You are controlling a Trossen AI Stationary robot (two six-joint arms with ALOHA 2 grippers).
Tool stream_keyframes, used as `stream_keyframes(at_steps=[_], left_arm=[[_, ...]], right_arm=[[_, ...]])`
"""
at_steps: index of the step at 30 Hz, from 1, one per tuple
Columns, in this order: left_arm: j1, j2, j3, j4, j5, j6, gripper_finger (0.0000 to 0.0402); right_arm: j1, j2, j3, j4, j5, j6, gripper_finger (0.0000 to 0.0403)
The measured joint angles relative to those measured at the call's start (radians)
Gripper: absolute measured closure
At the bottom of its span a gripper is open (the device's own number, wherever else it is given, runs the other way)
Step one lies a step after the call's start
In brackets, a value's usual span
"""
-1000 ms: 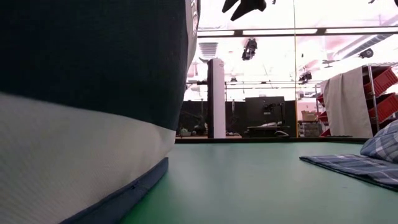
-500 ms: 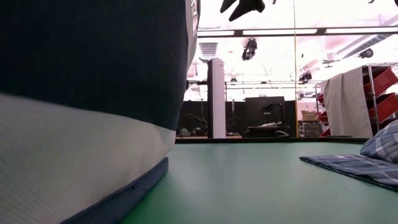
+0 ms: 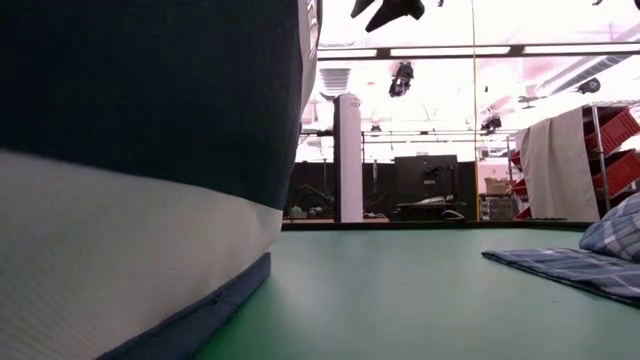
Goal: Sort clothes
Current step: Put the dark long pants into the white laundry organizer
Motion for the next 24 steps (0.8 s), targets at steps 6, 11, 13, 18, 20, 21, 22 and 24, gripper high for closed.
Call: stream_keyframes(at_steps=[6,11,13,18,20,21,22,24], left_arm=[[0.0,0.023,0.095,-0.003,-0.035,-0.05,0.0367],[0.0,0.002,0.288,0.002,-0.036,-0.094,0.0304],[0.0,0.001,0.374,0.004,-0.037,-0.115,0.0273],[0.0,-0.002,0.561,0.003,-0.061,-0.129,0.0201],[-0.001,0.003,0.619,0.002,-0.056,-0.129,0.0182],[-0.001,0.006,0.645,0.002,-0.044,-0.127,0.0176],[-0.001,0.01,0.671,0.008,-0.035,-0.115,0.0172],[-0.001,0.022,0.715,0.077,-0.051,-0.099,0.0169]], right_arm=[[0.0,0.0,0.0,-0.001,0.0,-0.001,0.0156],[0.0,0.0,0.0,-0.002,0.0,-0.005,0.0156],[0.0,0.0,0.0,-0.002,0.0,-0.008,0.0156],[0.0,0.001,0.0,-0.001,0.0,-0.03,0.0156],[0.0,0.001,0.0,-0.001,0.0,-0.035,0.0156],[0.0,0.001,0.0,0.0,0.0,-0.036,0.0156],[0.0,0.001,0.0,0.0,0.0,-0.04,0.0156],[0.0,0.001,0.0,0.0,0.002,-0.049,0.0156]])
